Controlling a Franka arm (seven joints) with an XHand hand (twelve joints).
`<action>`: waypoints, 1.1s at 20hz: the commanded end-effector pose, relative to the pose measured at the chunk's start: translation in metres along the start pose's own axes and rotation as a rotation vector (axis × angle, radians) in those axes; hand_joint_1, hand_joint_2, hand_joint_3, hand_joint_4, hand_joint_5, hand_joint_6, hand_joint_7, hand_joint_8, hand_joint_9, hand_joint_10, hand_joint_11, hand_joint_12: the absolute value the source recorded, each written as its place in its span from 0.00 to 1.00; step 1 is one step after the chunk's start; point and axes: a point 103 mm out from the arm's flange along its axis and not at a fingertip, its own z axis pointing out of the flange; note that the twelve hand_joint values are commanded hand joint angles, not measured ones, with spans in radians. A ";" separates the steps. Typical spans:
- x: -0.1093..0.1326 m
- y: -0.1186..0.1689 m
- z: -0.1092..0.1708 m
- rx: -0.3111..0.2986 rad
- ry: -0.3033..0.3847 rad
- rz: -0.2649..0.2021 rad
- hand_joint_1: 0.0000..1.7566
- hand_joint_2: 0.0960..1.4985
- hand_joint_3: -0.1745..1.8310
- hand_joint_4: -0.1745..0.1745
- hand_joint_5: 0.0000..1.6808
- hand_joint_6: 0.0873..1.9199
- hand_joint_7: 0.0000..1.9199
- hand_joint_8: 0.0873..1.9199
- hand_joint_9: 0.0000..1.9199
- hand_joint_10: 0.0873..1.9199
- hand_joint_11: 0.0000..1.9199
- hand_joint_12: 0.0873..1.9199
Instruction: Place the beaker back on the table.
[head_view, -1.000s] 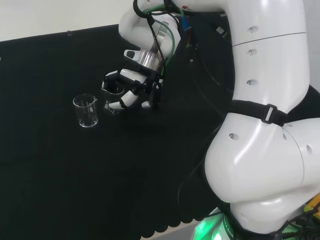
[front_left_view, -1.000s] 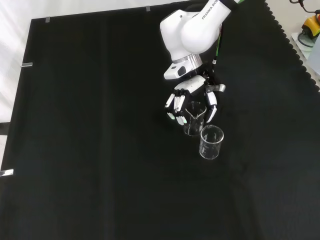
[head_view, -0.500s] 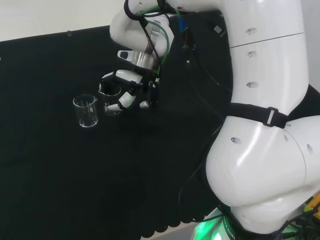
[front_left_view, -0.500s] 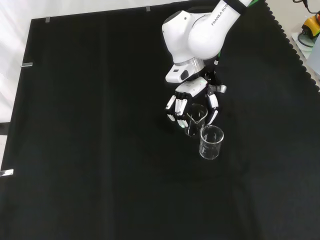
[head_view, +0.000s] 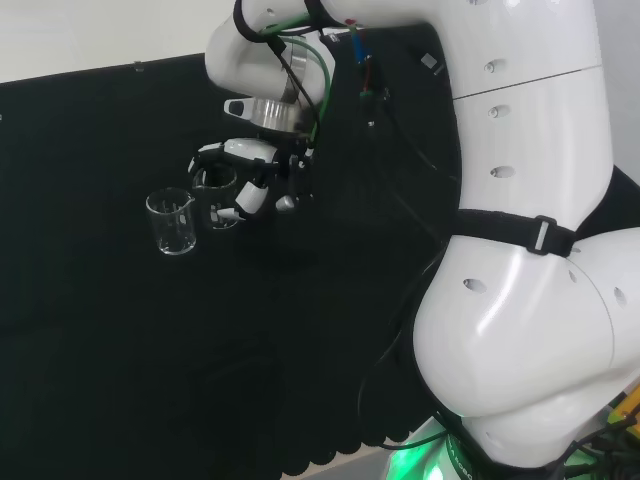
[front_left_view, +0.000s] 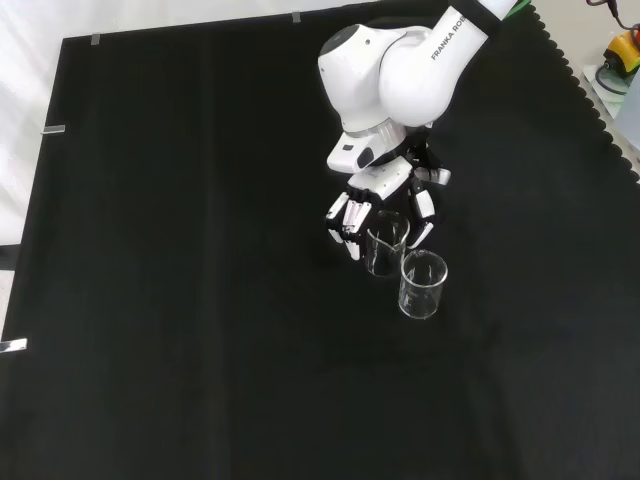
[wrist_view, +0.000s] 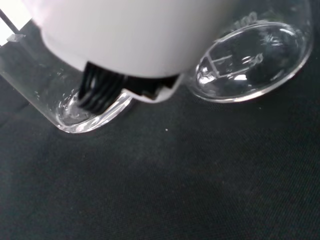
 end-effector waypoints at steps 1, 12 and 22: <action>-0.001 -0.002 0.000 0.015 0.013 0.008 0.62 0.15 0.63 0.23 0.19 0.28 0.26 0.41 0.23 0.38 0.03 0.72; -0.003 -0.004 -0.002 0.061 -0.025 0.021 0.57 0.15 0.61 0.21 0.18 0.24 0.23 0.42 0.19 0.40 0.00 0.72; -0.007 -0.021 -0.025 -0.042 0.030 0.037 0.56 0.16 0.61 0.20 0.18 0.23 0.23 0.41 0.21 0.40 0.00 0.73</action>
